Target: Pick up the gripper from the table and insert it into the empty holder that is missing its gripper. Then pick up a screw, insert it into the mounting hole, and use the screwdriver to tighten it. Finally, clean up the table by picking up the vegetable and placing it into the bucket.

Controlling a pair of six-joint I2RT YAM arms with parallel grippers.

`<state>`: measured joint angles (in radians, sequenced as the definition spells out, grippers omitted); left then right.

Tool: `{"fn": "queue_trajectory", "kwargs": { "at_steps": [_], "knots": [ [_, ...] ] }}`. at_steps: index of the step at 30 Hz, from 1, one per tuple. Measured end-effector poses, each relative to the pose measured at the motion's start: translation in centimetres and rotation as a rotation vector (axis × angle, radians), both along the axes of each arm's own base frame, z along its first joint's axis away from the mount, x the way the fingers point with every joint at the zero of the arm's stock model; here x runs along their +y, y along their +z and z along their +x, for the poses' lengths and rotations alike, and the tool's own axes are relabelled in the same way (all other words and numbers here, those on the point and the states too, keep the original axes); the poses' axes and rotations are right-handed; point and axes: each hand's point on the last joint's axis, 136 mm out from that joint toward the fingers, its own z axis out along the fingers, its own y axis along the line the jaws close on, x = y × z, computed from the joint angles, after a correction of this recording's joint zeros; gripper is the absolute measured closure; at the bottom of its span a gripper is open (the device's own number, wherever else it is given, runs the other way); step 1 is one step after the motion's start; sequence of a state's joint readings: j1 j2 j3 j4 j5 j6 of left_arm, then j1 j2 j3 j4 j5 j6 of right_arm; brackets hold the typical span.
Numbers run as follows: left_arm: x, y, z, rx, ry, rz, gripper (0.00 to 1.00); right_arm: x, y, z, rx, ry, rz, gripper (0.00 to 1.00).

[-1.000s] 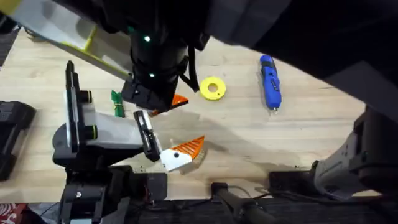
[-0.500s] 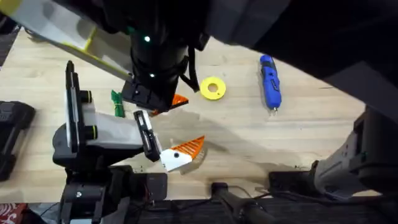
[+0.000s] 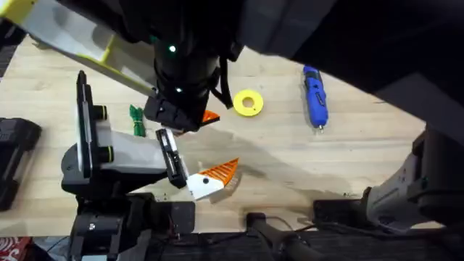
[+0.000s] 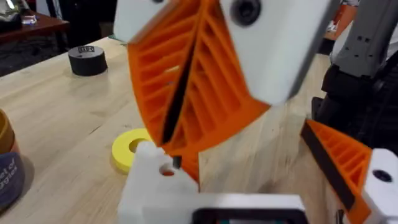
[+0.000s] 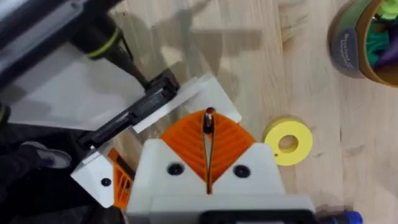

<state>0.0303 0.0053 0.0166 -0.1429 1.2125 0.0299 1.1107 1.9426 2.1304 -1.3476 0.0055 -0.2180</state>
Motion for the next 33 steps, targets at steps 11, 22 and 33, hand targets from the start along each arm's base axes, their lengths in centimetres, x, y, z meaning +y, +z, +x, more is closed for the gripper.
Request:
{"fn": "queue_trajectory", "kwargs": {
  "at_steps": [11, 22, 33],
  "knots": [
    [0.0, 0.0, 0.0, 0.000, 0.000, 0.000, 0.015, 0.0, 0.0, 0.0, 0.000, 0.000, 0.000, 0.996],
    [0.0, 0.0, 0.0, 0.000, 0.000, 0.000, 0.016, 0.1, -0.1, 0.2, 0.000, -0.004, 0.000, 0.996],
    [0.0, 0.0, 0.0, 0.000, 0.000, 0.000, 0.015, 0.2, -1.0, 0.3, 0.010, -0.004, -0.020, 0.996]
  ]
}}
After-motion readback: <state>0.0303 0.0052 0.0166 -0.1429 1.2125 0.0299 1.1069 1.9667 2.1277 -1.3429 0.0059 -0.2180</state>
